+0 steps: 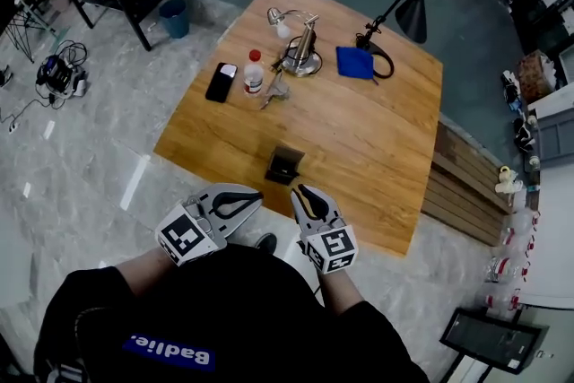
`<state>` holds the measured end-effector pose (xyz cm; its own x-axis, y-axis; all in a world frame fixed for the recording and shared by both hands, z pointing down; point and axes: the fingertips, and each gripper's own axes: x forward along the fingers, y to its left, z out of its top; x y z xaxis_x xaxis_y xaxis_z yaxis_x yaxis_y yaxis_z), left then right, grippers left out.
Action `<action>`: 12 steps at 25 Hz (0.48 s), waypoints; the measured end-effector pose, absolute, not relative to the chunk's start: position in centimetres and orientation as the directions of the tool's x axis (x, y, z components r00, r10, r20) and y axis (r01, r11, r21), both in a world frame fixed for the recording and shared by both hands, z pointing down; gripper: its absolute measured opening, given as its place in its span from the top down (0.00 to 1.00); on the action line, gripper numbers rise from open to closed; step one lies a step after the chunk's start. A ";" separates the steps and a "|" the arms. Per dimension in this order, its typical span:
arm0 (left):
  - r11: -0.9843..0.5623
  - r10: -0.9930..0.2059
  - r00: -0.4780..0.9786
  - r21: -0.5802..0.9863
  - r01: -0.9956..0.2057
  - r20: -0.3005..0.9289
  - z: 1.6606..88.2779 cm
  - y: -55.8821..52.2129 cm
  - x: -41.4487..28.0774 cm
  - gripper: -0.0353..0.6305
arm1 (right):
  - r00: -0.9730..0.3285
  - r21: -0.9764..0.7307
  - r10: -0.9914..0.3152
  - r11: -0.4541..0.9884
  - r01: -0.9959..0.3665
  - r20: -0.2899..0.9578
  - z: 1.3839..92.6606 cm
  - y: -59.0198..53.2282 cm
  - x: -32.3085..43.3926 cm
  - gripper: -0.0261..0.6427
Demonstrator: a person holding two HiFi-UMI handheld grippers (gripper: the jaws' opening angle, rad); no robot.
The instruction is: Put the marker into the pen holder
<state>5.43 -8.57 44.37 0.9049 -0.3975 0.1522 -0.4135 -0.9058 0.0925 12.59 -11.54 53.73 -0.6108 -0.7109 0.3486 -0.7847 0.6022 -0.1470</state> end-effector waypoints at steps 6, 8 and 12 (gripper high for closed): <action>-0.926 -0.357 0.926 0.081 -0.368 0.126 43.2 -7.7 7.3 0.93 | -0.668 -0.187 -0.709 0.642 -0.744 0.224 47.2 -8.8 11.7 0.87; -0.932 -0.342 0.931 0.079 -0.354 0.128 43.2 -7.4 7.7 0.93 | -0.682 -0.183 -0.707 0.657 -0.731 0.188 45.5 -8.2 11.4 0.87; -0.942 -0.314 0.940 0.081 -0.326 0.130 43.4 -7.0 8.5 0.93 | -0.701 -0.132 -0.702 0.688 -0.713 0.125 43.8 -7.3 10.7 0.94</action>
